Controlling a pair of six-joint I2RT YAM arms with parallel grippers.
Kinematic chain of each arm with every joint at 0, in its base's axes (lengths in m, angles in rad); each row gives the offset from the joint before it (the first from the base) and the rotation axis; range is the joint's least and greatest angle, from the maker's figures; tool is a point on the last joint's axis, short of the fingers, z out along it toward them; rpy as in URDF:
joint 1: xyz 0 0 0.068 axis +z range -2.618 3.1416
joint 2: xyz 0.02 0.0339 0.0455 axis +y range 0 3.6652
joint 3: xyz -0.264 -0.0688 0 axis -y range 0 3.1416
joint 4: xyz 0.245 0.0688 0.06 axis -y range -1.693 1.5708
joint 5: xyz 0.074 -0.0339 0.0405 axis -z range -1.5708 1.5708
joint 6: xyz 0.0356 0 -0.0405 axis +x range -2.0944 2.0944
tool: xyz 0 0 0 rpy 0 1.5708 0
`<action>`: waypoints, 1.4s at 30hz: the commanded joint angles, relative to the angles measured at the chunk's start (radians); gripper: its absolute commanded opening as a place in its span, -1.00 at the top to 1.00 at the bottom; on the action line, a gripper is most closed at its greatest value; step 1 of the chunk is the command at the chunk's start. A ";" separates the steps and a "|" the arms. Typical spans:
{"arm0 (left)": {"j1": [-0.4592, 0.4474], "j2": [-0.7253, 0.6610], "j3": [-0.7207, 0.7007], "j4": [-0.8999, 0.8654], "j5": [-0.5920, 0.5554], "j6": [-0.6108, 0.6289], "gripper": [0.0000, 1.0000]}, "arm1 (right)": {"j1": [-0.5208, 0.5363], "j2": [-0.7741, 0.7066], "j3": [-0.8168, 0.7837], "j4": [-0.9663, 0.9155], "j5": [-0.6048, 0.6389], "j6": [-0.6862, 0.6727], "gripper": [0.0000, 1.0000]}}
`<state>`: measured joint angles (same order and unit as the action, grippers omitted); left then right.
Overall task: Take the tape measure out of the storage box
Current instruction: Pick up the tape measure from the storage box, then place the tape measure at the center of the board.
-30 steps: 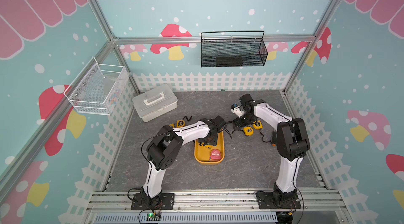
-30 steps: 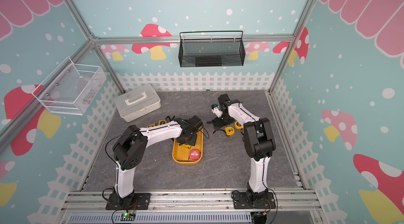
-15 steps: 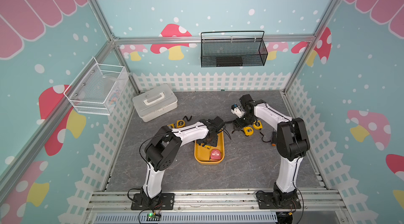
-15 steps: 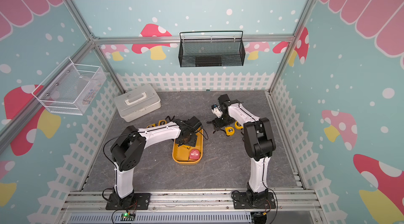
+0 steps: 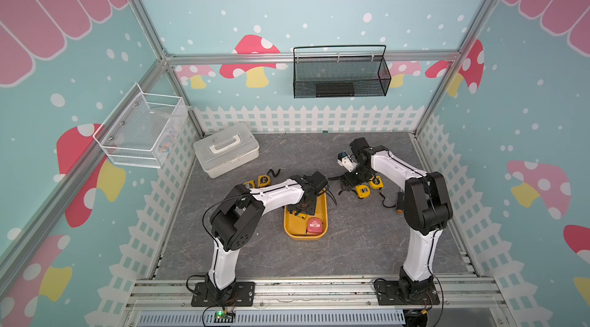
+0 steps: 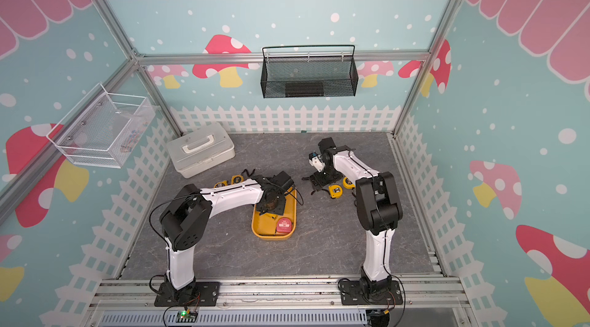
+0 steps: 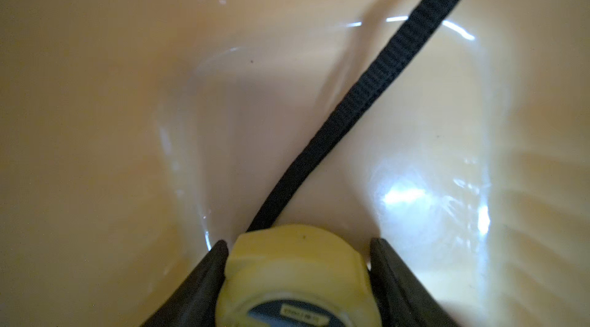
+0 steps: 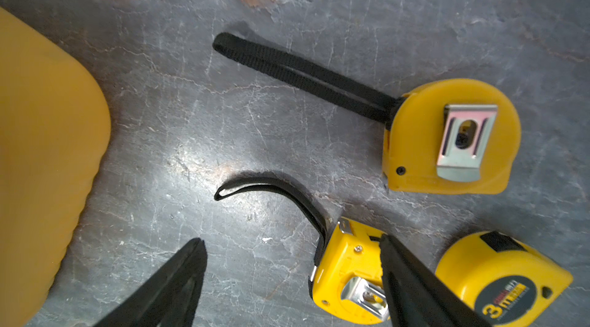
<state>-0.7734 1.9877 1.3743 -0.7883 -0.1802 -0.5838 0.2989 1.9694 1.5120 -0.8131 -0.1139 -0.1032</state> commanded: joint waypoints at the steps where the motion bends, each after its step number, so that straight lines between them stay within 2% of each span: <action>1: -0.006 -0.019 -0.001 -0.014 0.003 -0.004 -0.22 | -0.004 -0.026 -0.014 -0.005 -0.007 0.002 -0.72; 16: 0.000 -0.103 0.070 -0.034 -0.017 0.031 -0.22 | -0.004 -0.029 -0.015 -0.006 0.000 0.002 -0.72; 22: 0.027 -0.161 0.075 -0.043 -0.044 0.048 -0.22 | -0.004 -0.030 -0.012 -0.008 0.000 0.001 -0.71; 33: 0.191 -0.306 0.047 -0.083 -0.093 0.118 -0.23 | -0.004 -0.029 -0.009 -0.009 -0.003 0.002 -0.72; 42: 0.325 -0.441 -0.074 -0.096 -0.128 0.146 -0.26 | -0.004 -0.021 -0.004 -0.010 -0.010 0.006 -0.72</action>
<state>-0.4755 1.5791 1.3380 -0.8623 -0.2775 -0.4629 0.2989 1.9694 1.5066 -0.8135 -0.1143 -0.1028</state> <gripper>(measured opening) 0.639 0.858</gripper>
